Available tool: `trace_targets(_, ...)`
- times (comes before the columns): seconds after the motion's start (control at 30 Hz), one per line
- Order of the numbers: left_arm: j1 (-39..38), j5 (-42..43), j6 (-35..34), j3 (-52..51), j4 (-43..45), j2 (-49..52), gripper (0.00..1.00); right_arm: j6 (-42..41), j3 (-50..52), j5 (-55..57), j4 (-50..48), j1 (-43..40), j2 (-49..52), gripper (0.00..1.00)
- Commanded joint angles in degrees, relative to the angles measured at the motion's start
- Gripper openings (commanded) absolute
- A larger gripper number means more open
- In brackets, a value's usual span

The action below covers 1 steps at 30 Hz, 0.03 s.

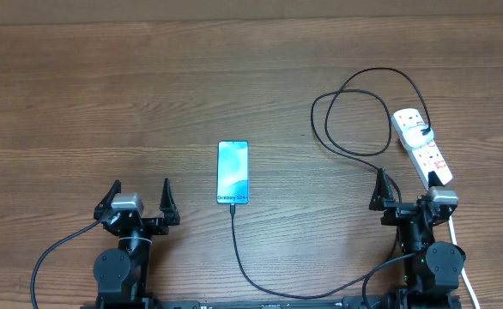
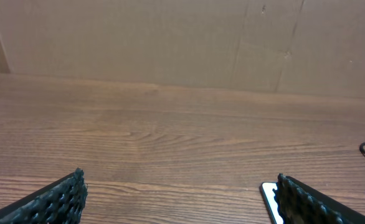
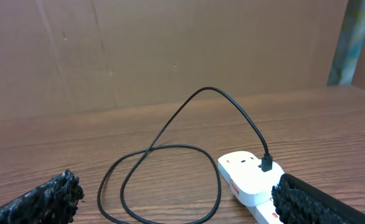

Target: Plug charger to phone and switch on socket

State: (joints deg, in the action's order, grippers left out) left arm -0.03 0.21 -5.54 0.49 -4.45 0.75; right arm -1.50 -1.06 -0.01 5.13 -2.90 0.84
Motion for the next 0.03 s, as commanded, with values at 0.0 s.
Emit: trace_targets(0.0, 0.11, -0.39, 1.29, -0.22, 0.0, -0.55, 1.0, 0.48, 0.61, -0.28, -0.31, 0.31, -0.68, 1.0)
